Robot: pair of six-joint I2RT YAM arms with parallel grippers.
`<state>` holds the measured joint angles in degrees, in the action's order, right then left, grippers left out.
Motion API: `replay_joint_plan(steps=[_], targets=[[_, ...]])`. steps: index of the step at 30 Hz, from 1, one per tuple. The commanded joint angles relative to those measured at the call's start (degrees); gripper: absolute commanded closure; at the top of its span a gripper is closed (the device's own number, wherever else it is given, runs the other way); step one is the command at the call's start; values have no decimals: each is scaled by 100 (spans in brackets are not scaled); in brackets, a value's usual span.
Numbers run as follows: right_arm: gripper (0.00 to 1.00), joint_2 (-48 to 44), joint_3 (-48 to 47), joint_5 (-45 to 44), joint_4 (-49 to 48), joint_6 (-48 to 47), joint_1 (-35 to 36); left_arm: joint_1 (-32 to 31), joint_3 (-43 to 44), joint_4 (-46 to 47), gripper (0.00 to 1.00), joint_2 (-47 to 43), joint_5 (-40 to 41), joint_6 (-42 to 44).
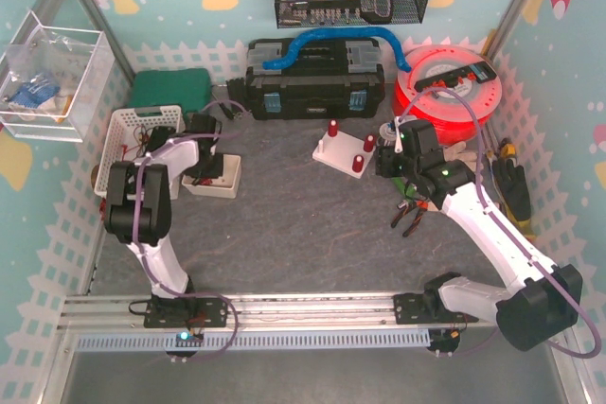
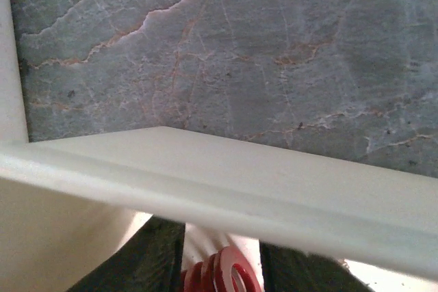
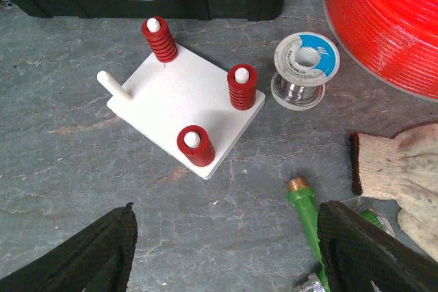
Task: Install the large spring
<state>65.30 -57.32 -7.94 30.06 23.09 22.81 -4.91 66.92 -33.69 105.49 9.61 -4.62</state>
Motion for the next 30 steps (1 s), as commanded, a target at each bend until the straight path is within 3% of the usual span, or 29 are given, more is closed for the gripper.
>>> replay_joint_plan(steps=[1, 7, 14, 30], targets=[[27, -65, -21, 43, 61, 103, -31, 18, 59, -89, 60, -356, -35, 574], [27, -158, 121, 87, -10, 170, -31, -16, -178, 151, 57, -1035, -521, 2026], [27, -134, 21, 142, 53, -50, -31, -19, 42, -665, 58, -977, -888, 3424], [27, -21, -230, 48, 276, -378, -31, -11, 135, -997, 49, -300, -182, 3945]])
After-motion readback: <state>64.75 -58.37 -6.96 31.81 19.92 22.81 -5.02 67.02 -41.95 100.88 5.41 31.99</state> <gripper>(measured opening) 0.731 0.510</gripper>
